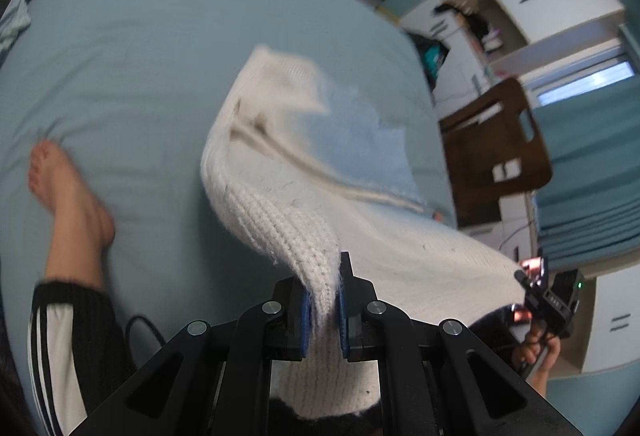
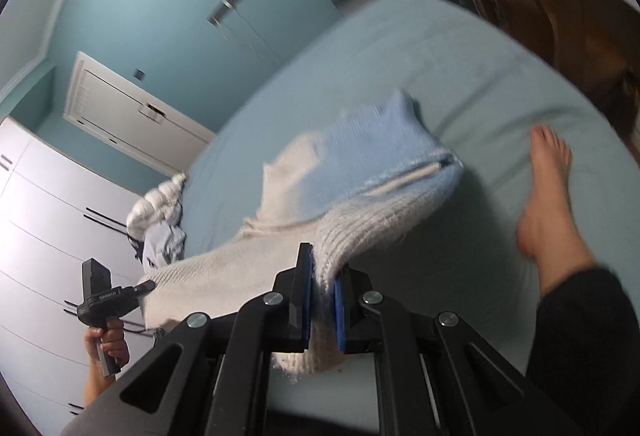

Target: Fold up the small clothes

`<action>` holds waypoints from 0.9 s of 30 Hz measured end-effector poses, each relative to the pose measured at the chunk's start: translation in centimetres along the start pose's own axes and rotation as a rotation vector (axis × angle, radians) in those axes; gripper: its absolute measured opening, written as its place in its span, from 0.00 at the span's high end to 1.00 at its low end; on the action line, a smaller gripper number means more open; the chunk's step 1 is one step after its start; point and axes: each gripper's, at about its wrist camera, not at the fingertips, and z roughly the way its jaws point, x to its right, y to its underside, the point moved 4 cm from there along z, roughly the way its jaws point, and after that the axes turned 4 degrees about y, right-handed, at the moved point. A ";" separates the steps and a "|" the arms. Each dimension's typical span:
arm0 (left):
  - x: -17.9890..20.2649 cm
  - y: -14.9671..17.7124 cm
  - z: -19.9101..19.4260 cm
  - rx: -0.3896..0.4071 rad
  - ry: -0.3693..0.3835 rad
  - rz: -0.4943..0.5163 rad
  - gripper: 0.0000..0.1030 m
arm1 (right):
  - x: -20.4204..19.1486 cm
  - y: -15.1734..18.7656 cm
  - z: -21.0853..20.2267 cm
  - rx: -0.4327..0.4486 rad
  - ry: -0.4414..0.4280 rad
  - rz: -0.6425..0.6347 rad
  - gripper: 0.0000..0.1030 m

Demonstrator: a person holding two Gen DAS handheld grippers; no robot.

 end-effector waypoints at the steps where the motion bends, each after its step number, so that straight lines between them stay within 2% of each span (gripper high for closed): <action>1: 0.0 0.5 0.5 -0.041 -0.018 0.007 0.91 | 0.3 0.3 0.6 -0.042 0.013 0.002 0.95; 4: 0.0 -0.2 2.0 -0.088 -0.047 0.012 0.91 | 1.0 -0.4 1.8 -0.107 0.046 0.005 0.95; 6: 0.5 -1.8 2.3 -0.076 -0.044 0.005 0.91 | 1.5 -1.9 3.5 -0.147 0.086 0.012 0.95; 10: 1.5 -6.1 2.4 -0.028 -0.012 -0.006 0.91 | 0.7 -6.1 4.6 -0.174 0.112 -0.005 0.95; 12: 1.5 -9.2 2.6 0.008 0.012 -0.035 0.91 | 0.3 -8.6 5.5 -0.178 0.109 -0.009 0.95; 16: 1.3 -15.2 4.7 0.052 0.006 -0.093 0.90 | -0.2 -13.8 5.9 -0.167 0.073 0.010 0.95; 20: -0.2 -23.2 8.6 0.078 -0.014 -0.159 0.90 | -0.6 -19.9 10.0 -0.148 0.056 0.015 0.95; 22: -1.5 -26.4 10.9 0.070 0.007 -0.208 0.89 | -0.4 -22.7 13.3 -0.141 0.047 0.040 0.94; 23: -2.6 -28.4 12.7 0.053 0.002 -0.234 0.85 | -0.1 -23.8 14.9 -0.145 0.048 0.049 0.91; 25: -4.6 -30.8 15.2 0.074 -0.031 -0.269 0.62 | 1.2 -26.2 19.1 -0.185 0.055 0.095 0.80; 26: -6.0 -32.0 16.0 0.118 -0.099 -0.276 0.17 | 2.8 -27.7 21.6 -0.187 0.050 0.157 0.75; 27: -7.1 -32.6 16.4 0.158 -0.162 -0.283 0.02 | 4.4 -28.8 23.1 -0.161 0.061 0.219 0.60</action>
